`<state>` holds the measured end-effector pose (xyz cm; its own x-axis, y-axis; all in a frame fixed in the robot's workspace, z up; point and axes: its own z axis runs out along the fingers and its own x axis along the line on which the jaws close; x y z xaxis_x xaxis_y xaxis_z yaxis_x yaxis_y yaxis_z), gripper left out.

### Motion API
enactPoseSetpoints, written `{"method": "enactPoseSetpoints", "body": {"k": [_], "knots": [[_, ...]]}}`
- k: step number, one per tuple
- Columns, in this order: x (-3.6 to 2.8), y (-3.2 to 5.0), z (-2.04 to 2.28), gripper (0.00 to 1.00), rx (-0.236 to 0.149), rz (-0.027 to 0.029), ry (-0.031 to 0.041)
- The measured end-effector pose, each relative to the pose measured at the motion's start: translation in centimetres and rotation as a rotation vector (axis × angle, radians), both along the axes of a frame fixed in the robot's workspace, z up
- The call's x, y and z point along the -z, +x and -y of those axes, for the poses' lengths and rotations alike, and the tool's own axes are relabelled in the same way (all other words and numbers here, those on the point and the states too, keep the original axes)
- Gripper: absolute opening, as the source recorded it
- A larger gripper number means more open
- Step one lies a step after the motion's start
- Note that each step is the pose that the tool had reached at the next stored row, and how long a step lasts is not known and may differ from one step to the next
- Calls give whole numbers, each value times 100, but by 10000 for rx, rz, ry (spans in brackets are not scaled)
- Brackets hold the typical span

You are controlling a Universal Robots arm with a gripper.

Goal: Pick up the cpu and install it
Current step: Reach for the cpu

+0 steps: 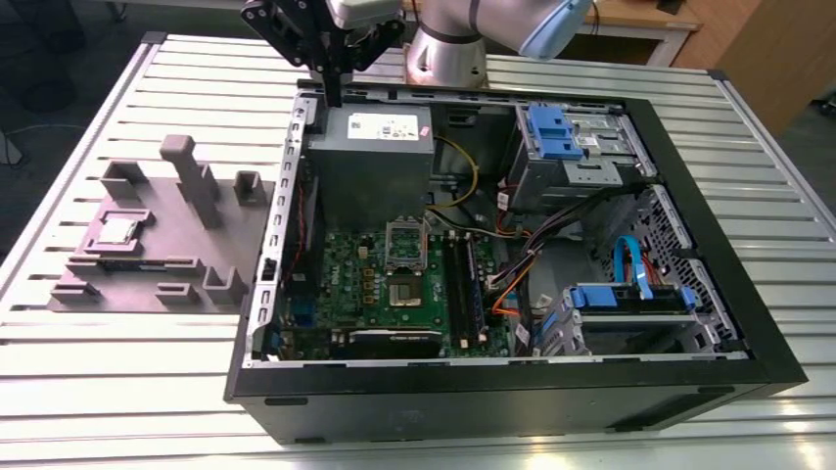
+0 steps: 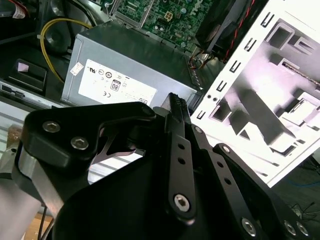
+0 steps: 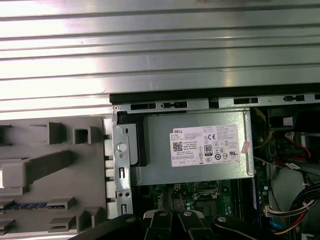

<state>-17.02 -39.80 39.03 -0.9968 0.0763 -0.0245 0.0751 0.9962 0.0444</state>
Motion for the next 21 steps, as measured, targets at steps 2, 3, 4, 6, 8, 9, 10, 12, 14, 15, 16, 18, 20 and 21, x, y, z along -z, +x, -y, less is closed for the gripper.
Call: {"method": "enactPoseSetpoints", "body": {"k": [2,3,4,6,8,9,10,12,14,15,16,18,20,21], "knots": [[0,-16,0,10,0,-1,-1],[0,-25,0,10,0,0,0],[0,-32,0,10,0,-1,-1],[1,-43,0,10,-1,-1,0],[1,-52,-1,10,0,0,-1],[0,-55,0,10,-1,-1,-1],[1,-58,0,10,-1,-1,-1],[1,-60,0,10,-1,0,-1],[1,-64,0,10,0,-1,-1],[1,-64,0,10,-1,-1,-1],[1,-64,0,10,-1,0,-1],[1,-65,0,10,0,0,-1],[1,-68,0,10,0,-1,-1],[1,-70,0,10,0,-1,-1]]}}
